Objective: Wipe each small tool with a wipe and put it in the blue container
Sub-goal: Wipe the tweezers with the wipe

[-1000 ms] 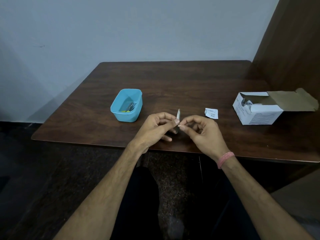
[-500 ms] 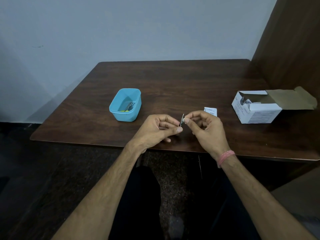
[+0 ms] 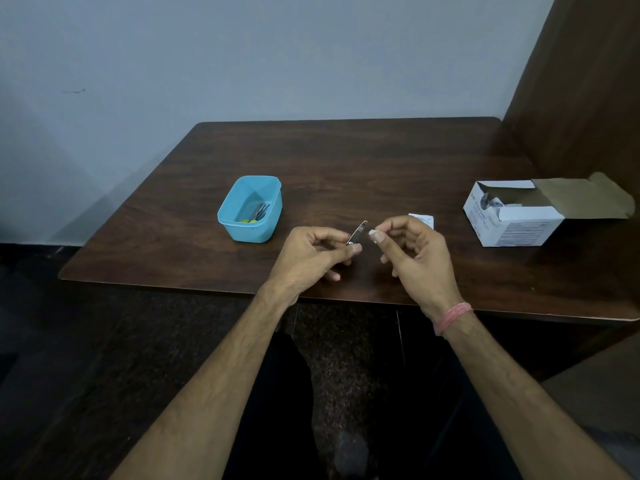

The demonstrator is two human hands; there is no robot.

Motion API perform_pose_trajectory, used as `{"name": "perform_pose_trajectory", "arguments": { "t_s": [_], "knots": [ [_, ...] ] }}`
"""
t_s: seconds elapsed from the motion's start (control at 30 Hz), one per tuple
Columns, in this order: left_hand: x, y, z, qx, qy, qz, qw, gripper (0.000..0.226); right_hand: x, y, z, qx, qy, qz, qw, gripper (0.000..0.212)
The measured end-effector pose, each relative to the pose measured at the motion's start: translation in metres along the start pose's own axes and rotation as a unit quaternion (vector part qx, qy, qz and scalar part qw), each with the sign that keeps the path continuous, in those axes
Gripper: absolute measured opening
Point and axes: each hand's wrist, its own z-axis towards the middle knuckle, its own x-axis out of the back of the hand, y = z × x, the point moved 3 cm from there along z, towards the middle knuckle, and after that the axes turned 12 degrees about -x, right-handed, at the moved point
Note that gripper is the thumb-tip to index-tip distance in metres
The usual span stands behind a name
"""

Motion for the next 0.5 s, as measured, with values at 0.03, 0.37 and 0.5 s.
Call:
{"name": "perform_pose_trajectory", "arguments": {
  "t_s": [0.03,0.37,0.5],
  "knots": [
    [-0.0016,-0.0010,0.0007,-0.002,0.001,0.017,1.000,0.013,0.0001,-0.0014,-0.0011,0.000,-0.020,0.010,1.000,0.005],
    [0.0003,-0.0036,-0.0025,-0.037,-0.076,0.022,0.996,0.026,-0.0042,-0.0016,-0.0057,0.007,0.025,-0.089,0.996,0.008],
    [0.0010,-0.0036,-0.0017,-0.045,-0.077,0.024,0.996,0.023,-0.0021,-0.0002,-0.0046,-0.001,0.011,-0.093,0.996,0.008]
  ]
}}
